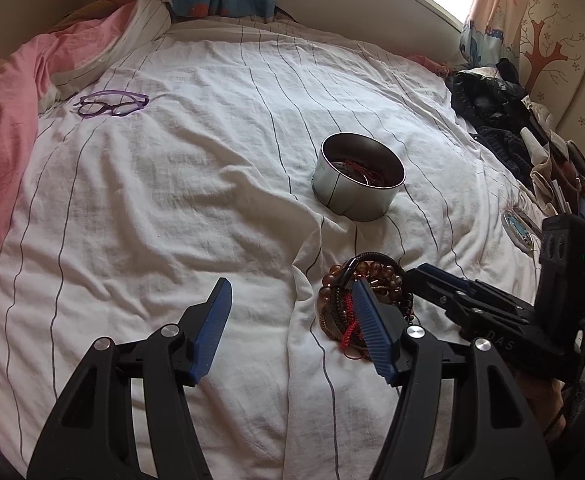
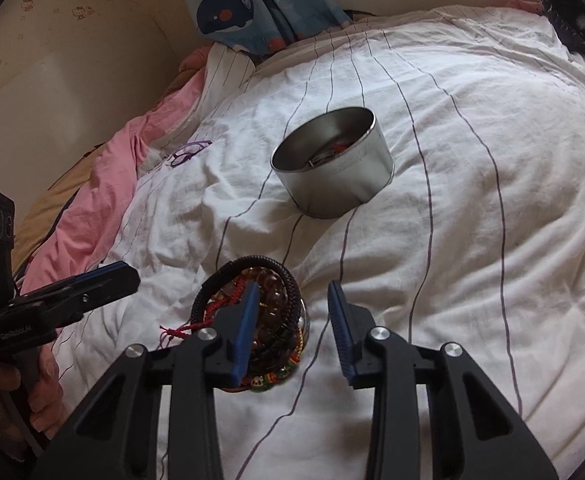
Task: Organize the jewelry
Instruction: 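Grasp a red string with the left gripper while the right grasps the black braided bracelet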
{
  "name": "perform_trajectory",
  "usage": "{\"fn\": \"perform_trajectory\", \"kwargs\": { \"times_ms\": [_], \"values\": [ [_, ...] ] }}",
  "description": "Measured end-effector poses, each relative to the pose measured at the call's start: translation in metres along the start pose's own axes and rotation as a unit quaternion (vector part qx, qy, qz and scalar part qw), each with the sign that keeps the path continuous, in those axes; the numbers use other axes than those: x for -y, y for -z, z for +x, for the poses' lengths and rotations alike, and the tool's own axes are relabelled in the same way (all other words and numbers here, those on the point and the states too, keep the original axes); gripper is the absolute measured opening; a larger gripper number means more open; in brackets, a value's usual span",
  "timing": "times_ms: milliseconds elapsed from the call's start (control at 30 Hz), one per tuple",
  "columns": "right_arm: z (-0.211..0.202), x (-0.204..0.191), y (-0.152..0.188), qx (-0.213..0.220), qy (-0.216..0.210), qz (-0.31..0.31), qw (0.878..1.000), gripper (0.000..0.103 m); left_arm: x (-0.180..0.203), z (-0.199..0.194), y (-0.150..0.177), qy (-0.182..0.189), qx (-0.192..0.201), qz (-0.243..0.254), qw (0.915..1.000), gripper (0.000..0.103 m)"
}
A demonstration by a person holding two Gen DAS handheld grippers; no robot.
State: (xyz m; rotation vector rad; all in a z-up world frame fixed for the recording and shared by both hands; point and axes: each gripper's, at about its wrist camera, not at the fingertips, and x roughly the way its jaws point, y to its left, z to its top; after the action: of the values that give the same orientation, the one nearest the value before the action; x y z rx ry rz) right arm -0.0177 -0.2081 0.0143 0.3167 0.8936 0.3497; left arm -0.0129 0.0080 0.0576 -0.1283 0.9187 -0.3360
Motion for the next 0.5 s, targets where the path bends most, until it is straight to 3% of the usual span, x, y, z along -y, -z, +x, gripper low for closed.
{"fn": "perform_trajectory", "kwargs": {
  "times_ms": [67,167,333,500],
  "values": [
    [0.010,0.001,0.000,-0.022,-0.014,0.000,1.000,0.021,0.002,0.001,0.000,-0.002,0.000,0.006,1.0000,0.060],
    [0.004,-0.006,0.000,-0.011,-0.009,-0.017,1.000,0.010,0.001,0.004,0.000,-0.004,-0.004,0.004,1.0000,0.060],
    [-0.034,-0.003,-0.006,0.044,-0.001,-0.019,0.999,0.009,0.012,0.007,0.002,0.002,-0.007,0.024,0.9997,0.060],
    [-0.048,0.026,-0.006,0.046,0.041,0.012,0.998,0.009,0.041,0.013,0.010,0.017,-0.016,0.083,0.9963,0.060]
  ]
}}
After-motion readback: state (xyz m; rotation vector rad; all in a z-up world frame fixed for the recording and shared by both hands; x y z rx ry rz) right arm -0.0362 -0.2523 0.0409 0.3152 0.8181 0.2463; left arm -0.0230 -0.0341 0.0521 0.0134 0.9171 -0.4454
